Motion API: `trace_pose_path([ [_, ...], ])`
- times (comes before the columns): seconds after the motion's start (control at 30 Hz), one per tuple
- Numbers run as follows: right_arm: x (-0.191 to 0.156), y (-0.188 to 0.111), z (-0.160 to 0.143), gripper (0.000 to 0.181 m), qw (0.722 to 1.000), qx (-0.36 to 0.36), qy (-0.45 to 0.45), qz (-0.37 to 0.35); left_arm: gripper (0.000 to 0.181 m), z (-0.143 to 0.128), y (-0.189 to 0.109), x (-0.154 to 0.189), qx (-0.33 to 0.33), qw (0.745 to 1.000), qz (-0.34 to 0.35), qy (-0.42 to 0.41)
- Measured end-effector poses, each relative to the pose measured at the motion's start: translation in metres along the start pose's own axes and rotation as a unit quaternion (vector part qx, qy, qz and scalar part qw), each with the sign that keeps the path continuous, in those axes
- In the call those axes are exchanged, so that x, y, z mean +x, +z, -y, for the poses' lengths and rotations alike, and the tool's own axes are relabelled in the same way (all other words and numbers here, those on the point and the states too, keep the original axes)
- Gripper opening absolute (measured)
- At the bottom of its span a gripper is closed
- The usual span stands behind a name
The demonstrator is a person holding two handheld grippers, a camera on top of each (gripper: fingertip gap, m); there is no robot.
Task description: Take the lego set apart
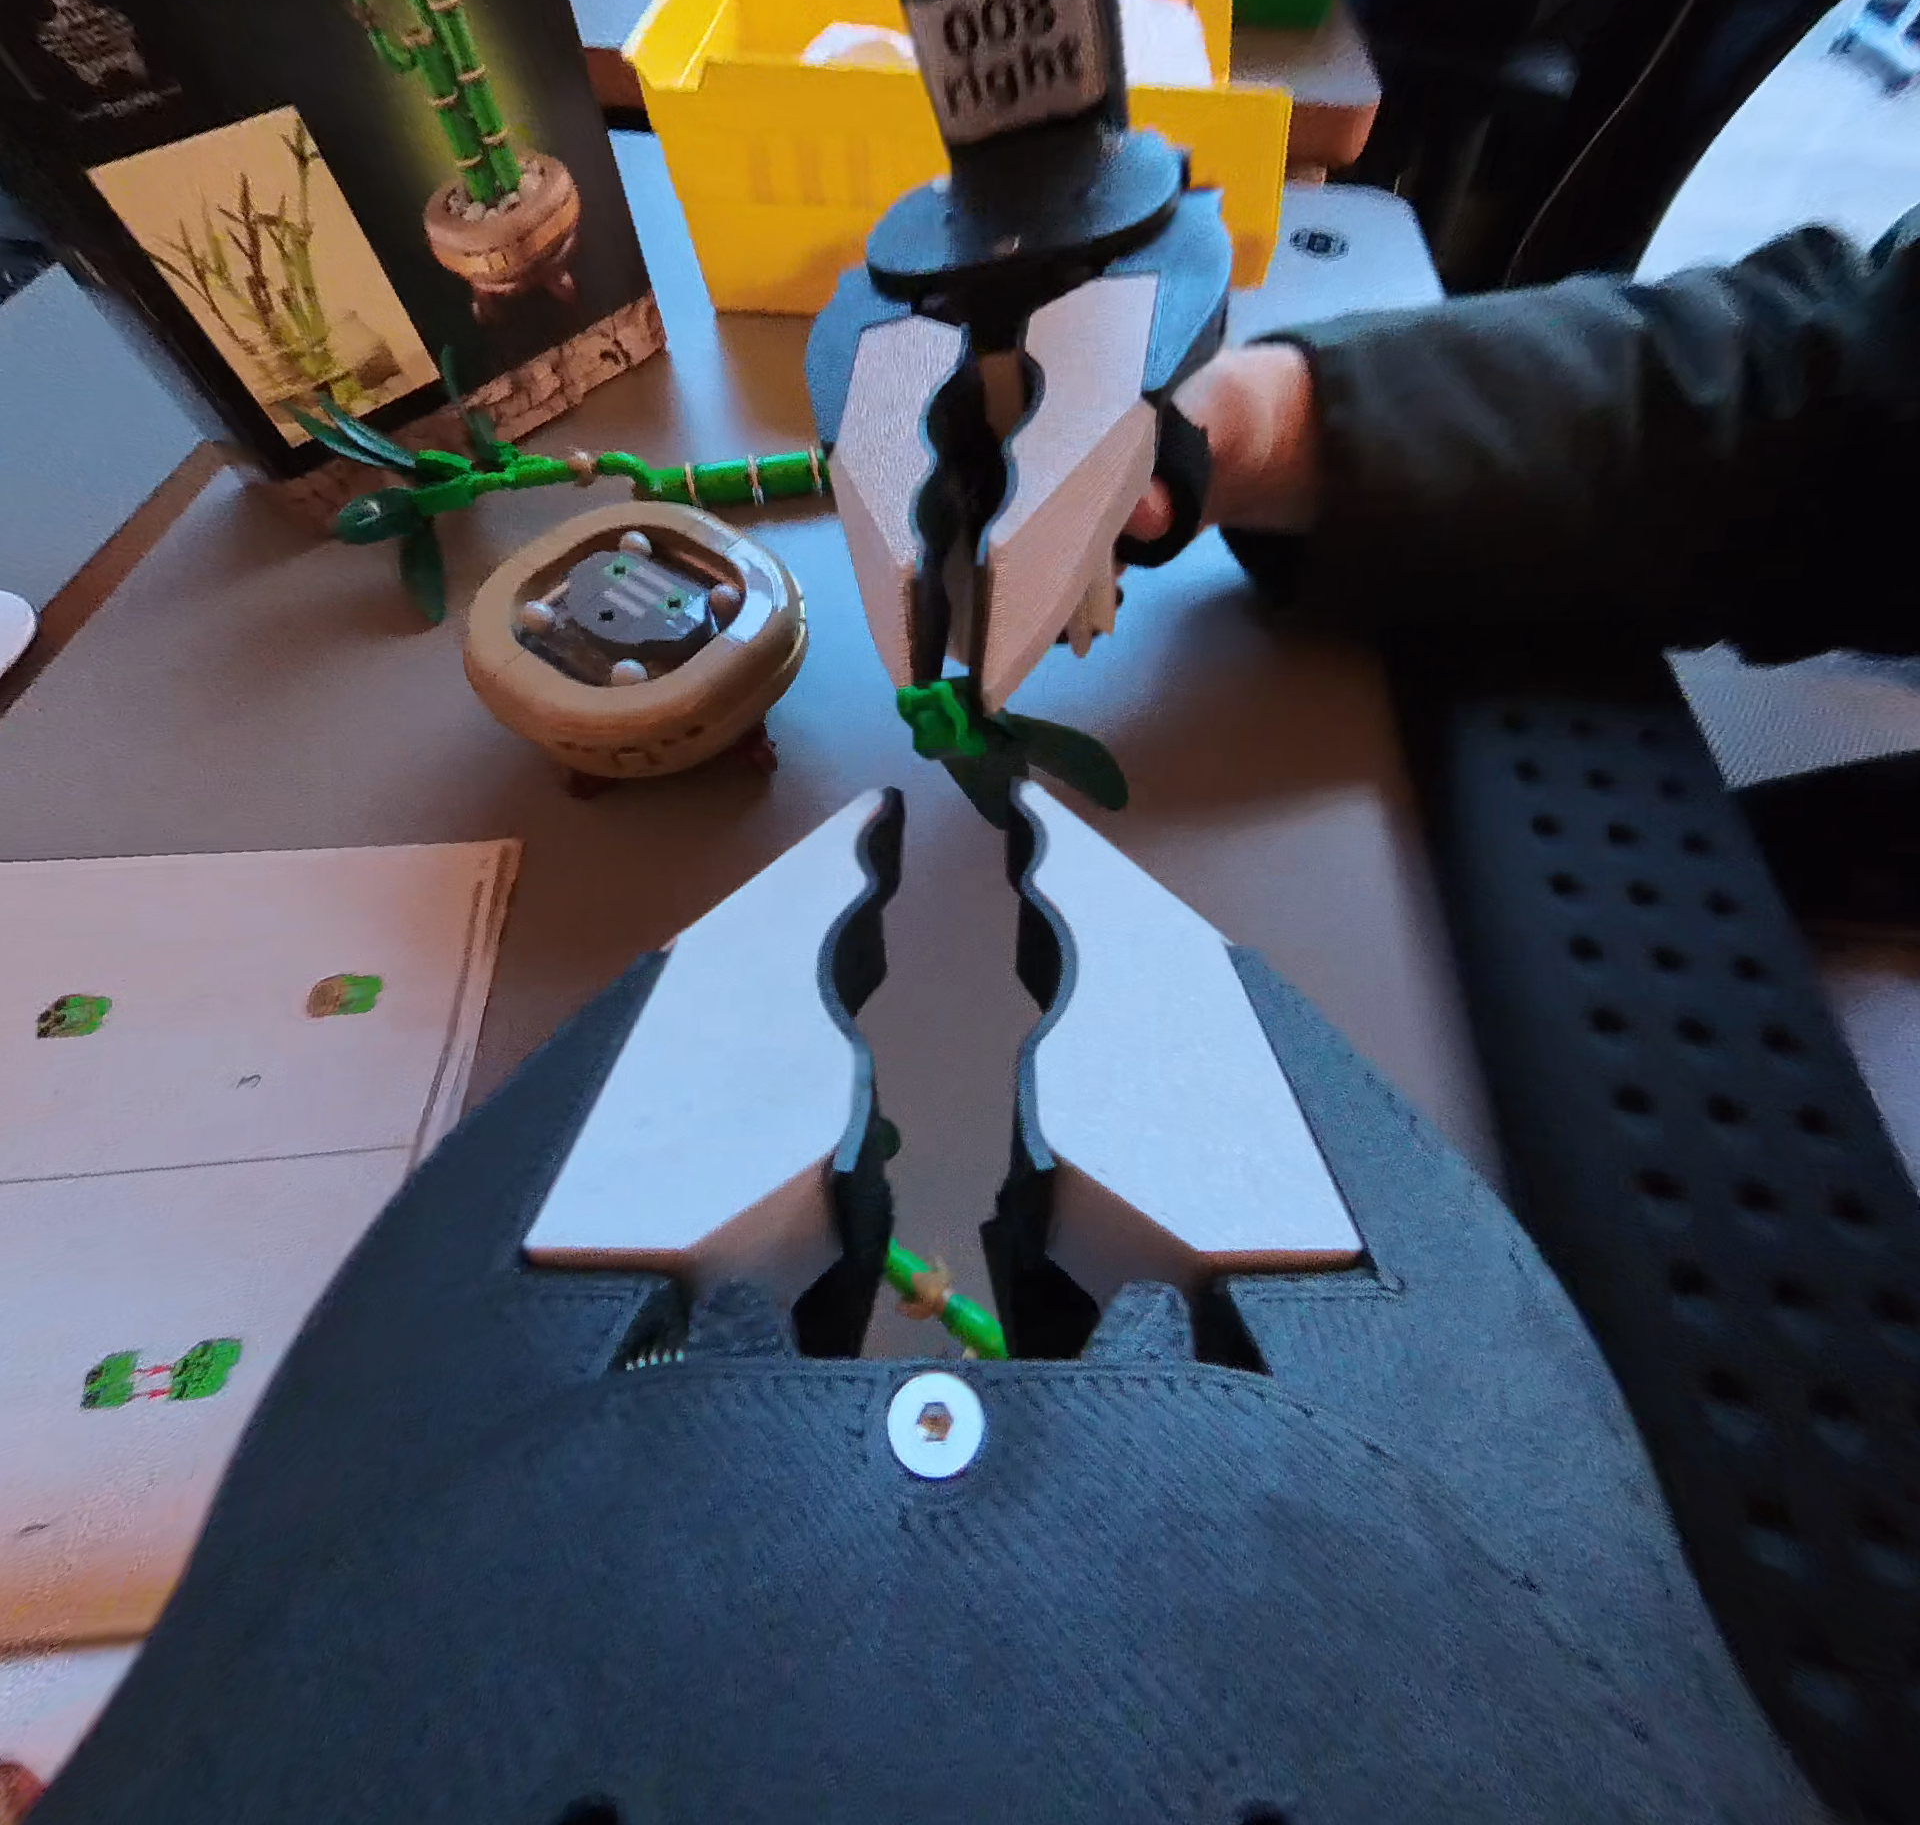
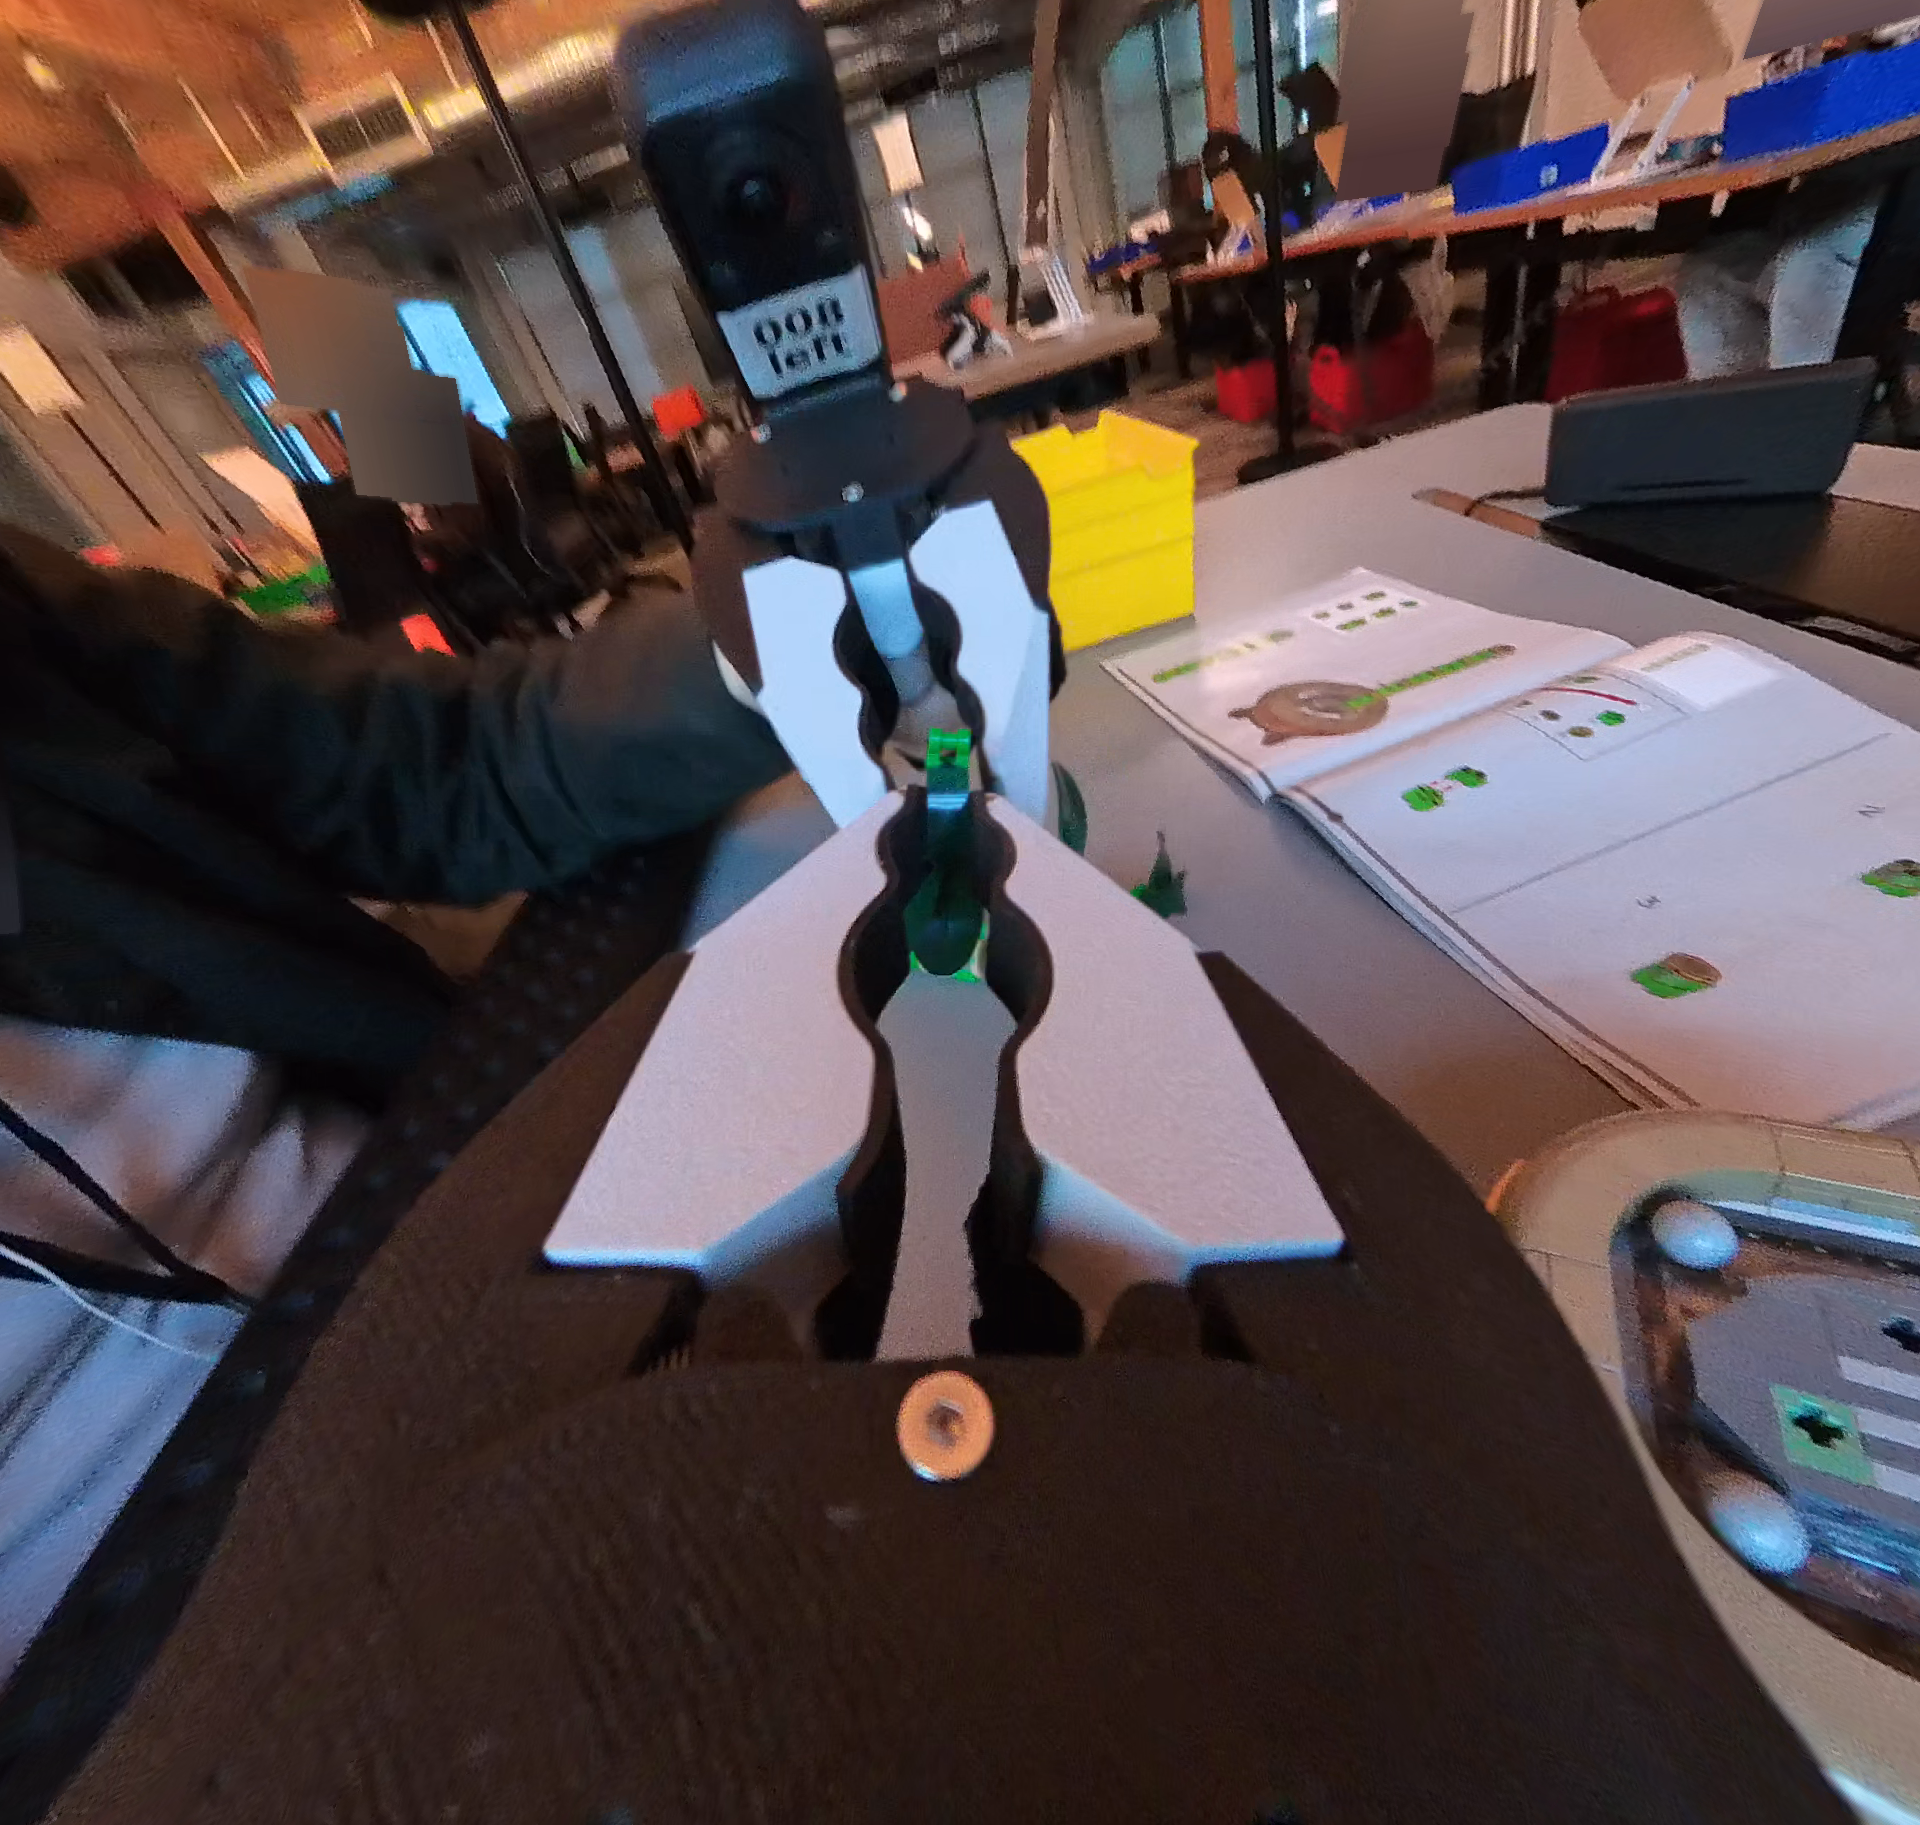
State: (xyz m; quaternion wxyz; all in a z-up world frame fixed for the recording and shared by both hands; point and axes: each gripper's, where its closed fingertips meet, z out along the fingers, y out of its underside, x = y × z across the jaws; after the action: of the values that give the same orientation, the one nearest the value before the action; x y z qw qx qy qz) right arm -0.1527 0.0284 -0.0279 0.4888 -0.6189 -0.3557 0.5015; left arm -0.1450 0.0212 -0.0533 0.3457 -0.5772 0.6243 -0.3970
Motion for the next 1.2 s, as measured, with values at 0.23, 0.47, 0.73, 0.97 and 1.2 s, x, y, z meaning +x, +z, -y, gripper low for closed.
trace_pose_path([
  [0.23, -0.004, 0.000, 0.009, 0.006, 0.999, 0.032, 0.008, 0.012, 0.009, 0.017, -0.009, 0.002, 0.060, 0.996, -0.033, -0.050],
  [0.47, -0.005, 0.003, 0.006, 0.006, 0.999, 0.032, 0.028, 0.025, 0.007, 0.022, -0.014, 0.003, 0.084, 0.993, -0.055, -0.067],
  [0.73, -0.007, 0.001, 0.004, 0.007, 0.997, 0.032, 0.041, 0.052, 0.006, 0.021, -0.015, 0.007, 0.071, 0.989, -0.085, -0.098],
  [0.97, -0.003, 0.000, 0.002, 0.009, 0.998, 0.022, 0.045, 0.043, 0.006, 0.015, -0.014, 0.006, 0.053, 0.986, -0.100, -0.125],
  [1.2, -0.003, 0.003, -0.004, 0.011, 0.998, 0.003, 0.053, 0.045, 0.006, 0.011, -0.011, 0.006, 0.039, 0.985, -0.101, -0.132],
])
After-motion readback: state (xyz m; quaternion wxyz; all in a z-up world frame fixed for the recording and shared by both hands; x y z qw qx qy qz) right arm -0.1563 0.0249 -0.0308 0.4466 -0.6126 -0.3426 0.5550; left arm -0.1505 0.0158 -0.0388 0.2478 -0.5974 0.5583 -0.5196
